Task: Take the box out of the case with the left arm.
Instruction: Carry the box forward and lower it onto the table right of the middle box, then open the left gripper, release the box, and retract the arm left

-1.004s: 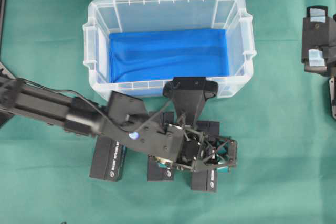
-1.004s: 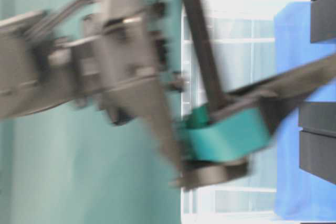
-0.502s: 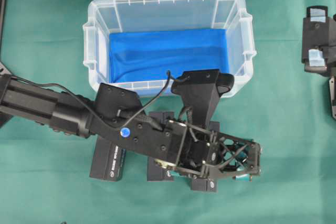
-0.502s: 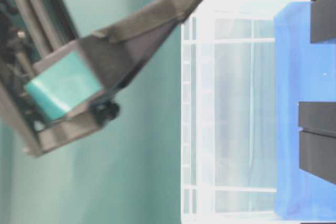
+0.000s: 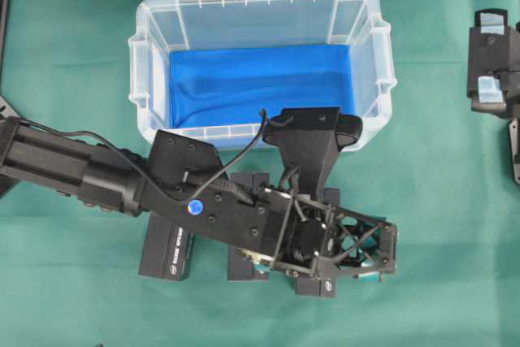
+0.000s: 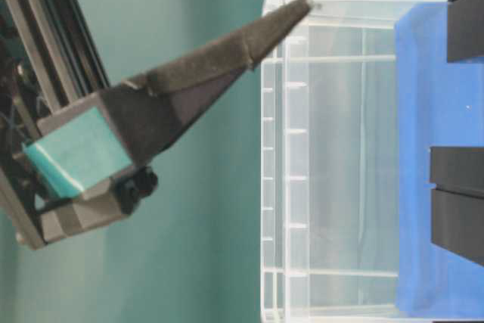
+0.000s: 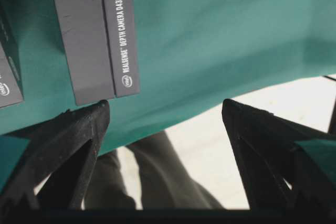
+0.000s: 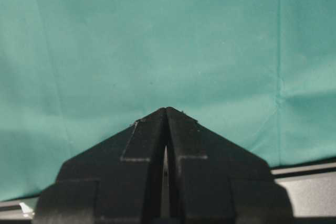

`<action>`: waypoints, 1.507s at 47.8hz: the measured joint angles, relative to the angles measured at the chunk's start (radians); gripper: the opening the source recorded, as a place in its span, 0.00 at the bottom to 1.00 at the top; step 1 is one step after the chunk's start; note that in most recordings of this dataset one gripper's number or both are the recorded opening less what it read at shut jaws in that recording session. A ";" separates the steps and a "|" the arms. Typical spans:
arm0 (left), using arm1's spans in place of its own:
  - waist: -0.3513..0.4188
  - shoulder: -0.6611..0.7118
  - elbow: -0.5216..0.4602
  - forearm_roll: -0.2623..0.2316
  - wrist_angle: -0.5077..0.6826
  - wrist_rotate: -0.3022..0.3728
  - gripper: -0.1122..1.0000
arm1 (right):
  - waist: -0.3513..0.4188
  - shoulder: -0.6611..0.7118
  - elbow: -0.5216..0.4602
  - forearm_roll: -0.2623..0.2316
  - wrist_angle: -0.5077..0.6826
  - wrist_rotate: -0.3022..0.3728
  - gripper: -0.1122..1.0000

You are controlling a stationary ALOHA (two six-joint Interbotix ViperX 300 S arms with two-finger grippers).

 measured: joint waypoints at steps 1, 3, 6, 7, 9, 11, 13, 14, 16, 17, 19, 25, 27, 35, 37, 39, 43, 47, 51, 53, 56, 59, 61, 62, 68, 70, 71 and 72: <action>-0.003 -0.002 0.003 0.000 0.000 0.002 0.93 | 0.000 0.000 0.000 0.000 0.000 0.000 0.10; -0.006 -0.005 0.014 0.000 0.002 0.002 0.93 | 0.000 -0.002 0.000 0.000 0.000 0.000 0.10; -0.012 -0.014 0.031 0.000 0.005 0.003 0.93 | 0.000 -0.002 0.000 0.000 0.000 0.000 0.10; -0.014 -0.018 0.038 0.000 0.008 0.003 0.93 | 0.000 -0.002 0.000 0.000 0.000 0.000 0.10; -0.021 -0.034 0.054 0.000 0.011 0.003 0.93 | 0.000 -0.002 0.000 0.000 0.002 0.000 0.10; -0.028 -0.054 0.072 0.000 0.020 0.002 0.93 | 0.000 -0.002 0.000 0.000 0.000 0.000 0.10; -0.035 -0.072 0.092 0.000 0.026 -0.002 0.93 | 0.000 0.000 0.000 0.000 0.000 0.000 0.10; -0.040 -0.083 0.103 0.000 0.029 -0.005 0.93 | 0.000 0.000 0.000 0.000 0.000 0.000 0.10; -0.049 -0.104 0.127 0.000 0.040 -0.009 0.93 | 0.000 -0.002 0.000 0.000 0.000 0.000 0.10; -0.055 -0.115 0.140 0.000 0.044 -0.011 0.93 | 0.000 0.000 0.000 0.000 0.002 0.000 0.10; -0.066 -0.138 0.170 0.000 0.052 -0.017 0.93 | 0.000 0.000 0.000 0.000 0.000 0.000 0.10; -0.100 -0.224 0.279 0.000 0.066 -0.041 0.93 | 0.000 0.000 0.000 0.002 0.000 0.000 0.10; -0.109 -0.252 0.316 -0.002 0.066 -0.055 0.93 | 0.000 -0.002 0.000 0.002 0.002 0.000 0.10; -0.123 -0.376 0.462 0.000 0.067 -0.104 0.93 | 0.000 0.000 0.000 0.002 0.000 -0.002 0.10; -0.130 -0.408 0.499 0.002 0.067 -0.112 0.93 | 0.000 -0.002 0.000 0.002 0.000 0.000 0.10; -0.140 -0.440 0.532 0.002 0.067 -0.120 0.93 | 0.000 -0.002 0.000 0.002 0.000 0.000 0.10; -0.161 -0.499 0.600 0.002 0.067 -0.132 0.93 | 0.000 0.000 0.000 0.002 0.000 0.002 0.10; -0.184 -0.554 0.664 0.002 0.069 -0.144 0.93 | 0.000 -0.002 0.000 0.002 0.002 0.002 0.10; -0.209 -0.603 0.719 0.000 0.069 -0.150 0.93 | 0.000 -0.002 0.000 0.002 0.002 0.002 0.10; -0.221 -0.626 0.744 0.002 0.069 -0.152 0.93 | 0.000 -0.002 0.000 0.002 0.002 0.002 0.10; -0.238 -0.660 0.781 0.002 0.069 -0.166 0.93 | 0.000 -0.002 0.000 0.003 0.002 0.002 0.10; -0.253 -0.690 0.811 0.002 0.067 -0.178 0.93 | 0.000 0.000 0.000 0.003 0.002 0.002 0.10; -0.264 -0.710 0.836 0.000 0.067 -0.190 0.93 | 0.000 0.000 0.000 0.003 0.002 0.002 0.10; -0.270 -0.718 0.847 0.002 0.067 -0.198 0.93 | 0.000 -0.002 0.000 0.003 0.002 0.000 0.10; -0.285 -0.758 0.891 0.002 0.066 -0.229 0.93 | 0.000 -0.002 0.000 0.008 0.003 0.002 0.10; -0.287 -0.765 0.897 0.002 0.064 -0.225 0.93 | 0.000 0.000 0.000 0.009 0.003 0.003 0.10; -0.287 -0.769 0.900 0.002 0.063 -0.230 0.93 | 0.000 -0.002 0.000 0.009 0.003 0.003 0.10; -0.287 -0.770 0.902 0.002 0.063 -0.230 0.93 | 0.000 -0.002 0.000 0.011 0.003 0.003 0.10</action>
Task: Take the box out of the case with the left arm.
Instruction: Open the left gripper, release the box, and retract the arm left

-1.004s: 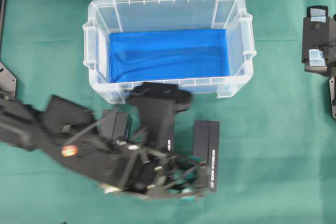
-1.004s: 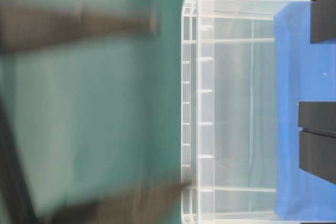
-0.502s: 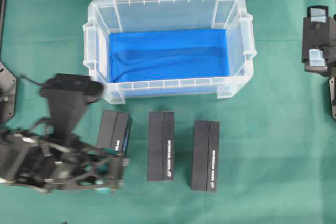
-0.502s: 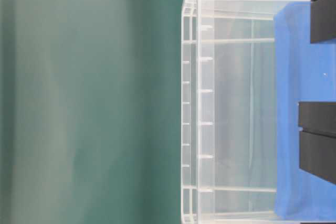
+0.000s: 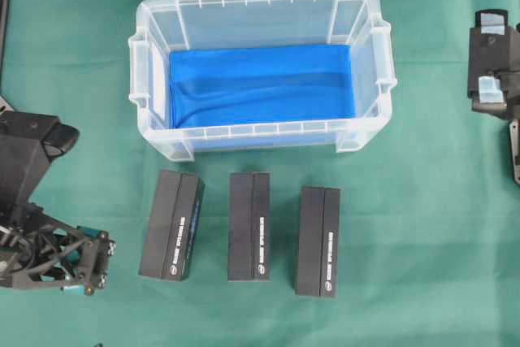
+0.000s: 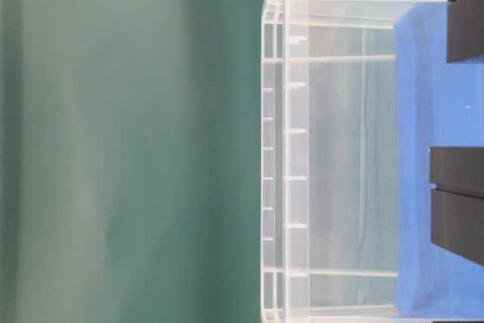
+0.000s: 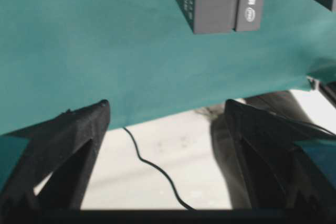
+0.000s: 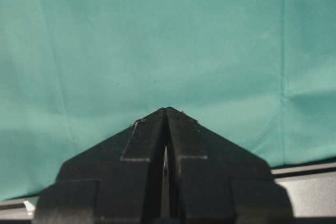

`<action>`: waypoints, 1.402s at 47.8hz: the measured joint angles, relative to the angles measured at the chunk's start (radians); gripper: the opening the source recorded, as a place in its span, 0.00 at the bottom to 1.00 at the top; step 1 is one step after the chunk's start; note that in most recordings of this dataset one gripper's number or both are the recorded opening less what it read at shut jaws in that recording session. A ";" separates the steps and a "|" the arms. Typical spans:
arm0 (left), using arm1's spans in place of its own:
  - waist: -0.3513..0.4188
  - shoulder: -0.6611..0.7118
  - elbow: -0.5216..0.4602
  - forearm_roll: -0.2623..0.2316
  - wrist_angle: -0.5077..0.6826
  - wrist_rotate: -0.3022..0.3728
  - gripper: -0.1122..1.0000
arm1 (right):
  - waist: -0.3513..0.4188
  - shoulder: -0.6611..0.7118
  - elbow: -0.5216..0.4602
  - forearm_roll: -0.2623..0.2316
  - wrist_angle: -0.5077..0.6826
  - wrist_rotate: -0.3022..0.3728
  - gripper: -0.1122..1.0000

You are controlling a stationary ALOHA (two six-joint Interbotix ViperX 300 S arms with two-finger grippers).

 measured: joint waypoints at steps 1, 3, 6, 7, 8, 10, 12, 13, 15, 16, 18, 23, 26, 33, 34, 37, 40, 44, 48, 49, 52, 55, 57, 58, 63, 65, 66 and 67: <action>0.000 -0.003 0.002 0.000 0.000 0.002 0.93 | 0.000 0.002 0.000 0.000 0.000 0.000 0.10; 0.000 -0.005 0.003 0.000 0.000 0.002 0.93 | 0.000 0.000 0.000 0.000 0.000 0.000 0.10; 0.002 -0.005 0.002 0.000 0.000 0.002 0.93 | 0.000 0.000 0.000 0.002 0.002 0.000 0.10; 0.002 -0.005 0.003 0.000 0.000 0.002 0.93 | 0.000 0.000 0.000 0.002 0.000 0.000 0.10; 0.000 -0.005 0.003 0.000 0.000 0.002 0.93 | 0.000 0.000 0.000 0.002 0.000 0.000 0.10; 0.000 -0.005 0.003 0.000 0.000 0.002 0.93 | 0.000 0.002 0.000 0.002 0.000 0.000 0.10; 0.002 -0.006 0.003 0.000 0.000 0.002 0.93 | 0.000 0.000 0.000 0.002 0.002 0.000 0.10; 0.002 -0.006 0.003 0.000 0.000 0.000 0.93 | 0.000 0.000 0.000 0.002 0.002 0.000 0.10; 0.006 -0.008 0.003 0.000 0.000 0.005 0.93 | 0.000 0.000 0.000 0.000 0.002 0.000 0.10; 0.009 -0.009 0.003 0.000 0.000 0.003 0.93 | 0.000 0.000 0.000 0.002 0.002 0.000 0.10; 0.020 -0.012 0.006 0.000 0.002 0.006 0.93 | 0.000 0.002 0.000 0.002 0.002 -0.002 0.10; 0.060 -0.031 0.025 0.000 0.006 0.015 0.93 | 0.000 0.002 0.000 0.002 0.000 -0.002 0.10; 0.089 -0.051 0.044 0.000 0.018 0.020 0.93 | 0.000 0.000 0.000 0.000 0.002 0.000 0.10; 0.173 -0.130 0.092 0.000 0.038 0.044 0.93 | 0.000 0.000 0.000 0.002 0.002 0.000 0.10; 0.186 -0.141 0.098 0.000 0.041 0.044 0.93 | 0.000 0.002 0.000 0.000 0.002 0.000 0.10; 0.221 -0.175 0.117 0.000 0.044 0.066 0.93 | 0.000 0.000 0.000 0.002 0.000 0.000 0.10; 0.264 -0.209 0.130 0.000 0.046 0.094 0.93 | 0.000 0.000 0.000 0.002 0.000 0.000 0.10; 0.322 -0.242 0.143 0.000 0.046 0.150 0.93 | 0.000 0.000 0.000 0.002 0.000 -0.002 0.10; 0.380 -0.261 0.149 0.000 0.048 0.210 0.93 | 0.000 0.002 0.000 0.002 0.002 0.000 0.10; 0.393 -0.261 0.149 0.000 0.048 0.221 0.93 | 0.000 0.002 0.000 0.000 0.002 -0.002 0.10; 0.440 -0.261 0.149 0.000 0.048 0.284 0.93 | 0.000 0.000 0.000 0.000 0.002 0.000 0.10; 0.485 -0.259 0.149 -0.002 0.048 0.331 0.93 | 0.000 0.002 0.000 -0.002 0.000 0.000 0.10; 0.511 -0.259 0.147 0.000 0.049 0.359 0.93 | 0.000 0.000 0.000 -0.002 0.002 0.000 0.10; 0.526 -0.259 0.149 0.000 0.049 0.377 0.93 | 0.000 0.000 0.000 -0.002 0.002 -0.002 0.10; 0.586 -0.258 0.147 0.000 0.048 0.434 0.93 | 0.000 0.000 0.000 -0.002 0.000 0.000 0.10; 0.604 -0.258 0.149 0.000 0.049 0.448 0.93 | 0.000 0.000 0.000 -0.002 0.002 0.000 0.10; 0.614 -0.258 0.147 0.000 0.048 0.456 0.93 | 0.000 0.002 0.000 -0.002 0.000 0.000 0.10; 0.621 -0.258 0.147 0.000 0.049 0.462 0.93 | 0.000 0.002 0.000 -0.003 0.002 0.000 0.10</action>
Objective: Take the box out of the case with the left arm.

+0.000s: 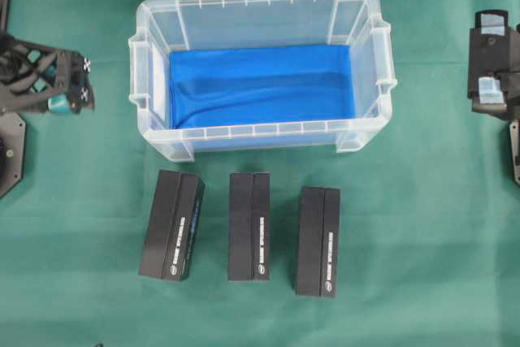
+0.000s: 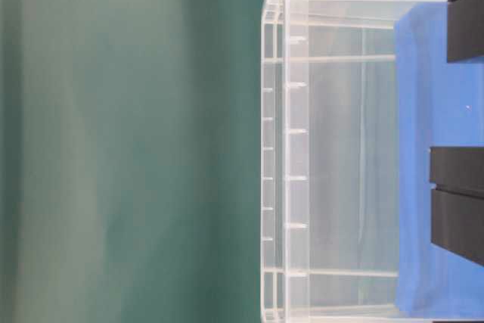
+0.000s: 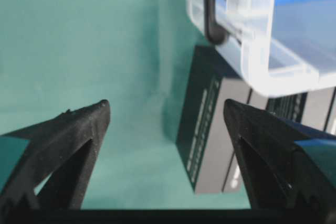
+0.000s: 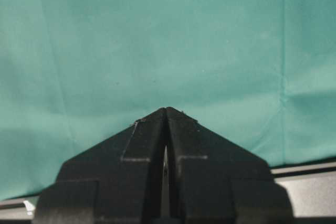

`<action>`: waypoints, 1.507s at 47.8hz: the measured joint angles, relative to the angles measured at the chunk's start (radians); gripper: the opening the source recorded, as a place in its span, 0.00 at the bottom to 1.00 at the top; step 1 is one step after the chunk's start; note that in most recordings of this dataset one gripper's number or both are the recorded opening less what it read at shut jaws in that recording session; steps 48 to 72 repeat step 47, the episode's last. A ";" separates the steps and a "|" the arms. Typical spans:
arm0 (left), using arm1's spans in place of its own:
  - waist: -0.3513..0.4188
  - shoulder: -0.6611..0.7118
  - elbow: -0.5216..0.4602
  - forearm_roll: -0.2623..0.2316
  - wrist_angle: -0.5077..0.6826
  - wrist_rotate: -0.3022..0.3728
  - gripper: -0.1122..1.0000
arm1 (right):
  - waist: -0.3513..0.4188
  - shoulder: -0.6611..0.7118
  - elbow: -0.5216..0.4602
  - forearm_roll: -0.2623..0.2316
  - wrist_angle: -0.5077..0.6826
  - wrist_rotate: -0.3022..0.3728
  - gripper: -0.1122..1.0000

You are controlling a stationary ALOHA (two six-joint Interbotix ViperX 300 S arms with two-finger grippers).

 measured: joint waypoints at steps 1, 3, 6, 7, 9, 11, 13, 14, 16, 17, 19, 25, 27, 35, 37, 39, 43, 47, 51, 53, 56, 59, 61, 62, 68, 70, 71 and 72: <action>0.008 0.000 0.000 0.000 0.000 0.008 0.93 | 0.000 -0.002 0.000 0.002 0.000 0.000 0.10; 0.023 0.000 0.002 0.000 0.000 0.021 0.93 | 0.000 0.000 0.000 0.000 0.000 0.000 0.10; 0.041 0.000 0.000 0.000 -0.002 0.040 0.93 | 0.000 -0.002 0.000 0.002 0.000 0.000 0.10; 0.048 0.000 0.002 0.000 -0.002 0.046 0.93 | 0.000 -0.002 0.000 0.002 0.000 0.000 0.10; 0.058 0.000 0.002 0.000 -0.002 0.057 0.93 | 0.000 -0.002 0.000 0.000 0.000 0.000 0.10; 0.067 0.000 0.002 0.000 0.000 0.063 0.93 | 0.000 -0.002 0.000 0.000 0.000 0.000 0.10; 0.074 0.000 0.000 0.000 -0.002 0.067 0.93 | 0.000 -0.002 0.000 0.002 0.000 0.000 0.10; 0.077 0.002 0.000 -0.002 -0.002 0.067 0.93 | 0.000 -0.002 0.000 0.000 0.000 0.000 0.10; 0.084 0.002 0.000 0.000 -0.003 0.067 0.93 | 0.000 0.000 0.000 0.000 -0.002 0.000 0.10; 0.086 0.002 0.000 0.000 -0.003 0.067 0.93 | 0.000 -0.002 0.000 0.000 -0.002 0.000 0.10; 0.087 0.003 0.000 0.000 -0.005 0.069 0.93 | 0.000 -0.002 0.000 0.000 0.000 0.000 0.10; 0.089 0.006 -0.002 0.000 -0.005 0.067 0.93 | 0.000 -0.002 0.000 0.000 0.000 0.000 0.10; 0.089 0.008 -0.002 0.000 -0.006 0.069 0.93 | 0.000 -0.002 0.000 0.000 0.000 0.000 0.10; 0.089 0.011 -0.005 0.000 -0.006 0.067 0.93 | 0.000 -0.002 0.000 0.000 0.000 0.000 0.10; 0.089 0.012 -0.005 0.000 -0.006 0.069 0.93 | 0.000 -0.002 0.000 0.000 0.000 0.000 0.10; 0.089 0.012 -0.005 0.000 -0.008 0.069 0.93 | 0.000 -0.002 0.000 0.000 0.000 0.000 0.10; 0.089 0.015 -0.005 0.000 -0.006 0.069 0.93 | 0.000 -0.002 0.000 0.000 0.000 0.000 0.10; 0.089 0.015 -0.005 0.000 -0.006 0.067 0.93 | 0.000 -0.002 0.000 0.000 0.000 0.000 0.10; 0.089 0.015 -0.005 0.000 -0.006 0.067 0.93 | 0.000 -0.002 0.000 0.000 0.000 0.000 0.10; 0.089 0.015 -0.005 0.000 -0.006 0.067 0.93 | 0.000 -0.002 0.000 0.000 0.000 0.000 0.10; 0.089 0.015 -0.005 0.000 -0.006 0.067 0.93 | 0.000 -0.002 0.000 0.000 0.000 0.000 0.10; 0.089 0.015 -0.005 0.000 -0.006 0.067 0.93 | 0.000 -0.002 0.000 0.000 0.000 0.000 0.10; 0.089 0.015 -0.005 0.000 -0.006 0.067 0.93 | 0.000 -0.002 0.000 0.000 0.000 0.000 0.10; 0.089 0.015 -0.005 0.000 -0.006 0.067 0.93 | 0.000 -0.002 0.000 0.000 0.000 0.000 0.10; 0.089 0.015 -0.005 0.000 -0.006 0.067 0.93 | 0.000 -0.002 0.000 0.000 0.000 0.000 0.10; 0.089 0.015 -0.005 0.000 -0.006 0.067 0.93 | 0.000 -0.002 0.000 0.000 0.000 0.000 0.10; 0.089 0.015 -0.005 0.000 -0.006 0.067 0.93 | 0.000 -0.002 0.000 0.000 0.000 0.000 0.10; 0.089 0.015 -0.005 0.000 -0.006 0.067 0.93 | 0.000 -0.002 0.000 0.000 0.000 0.000 0.10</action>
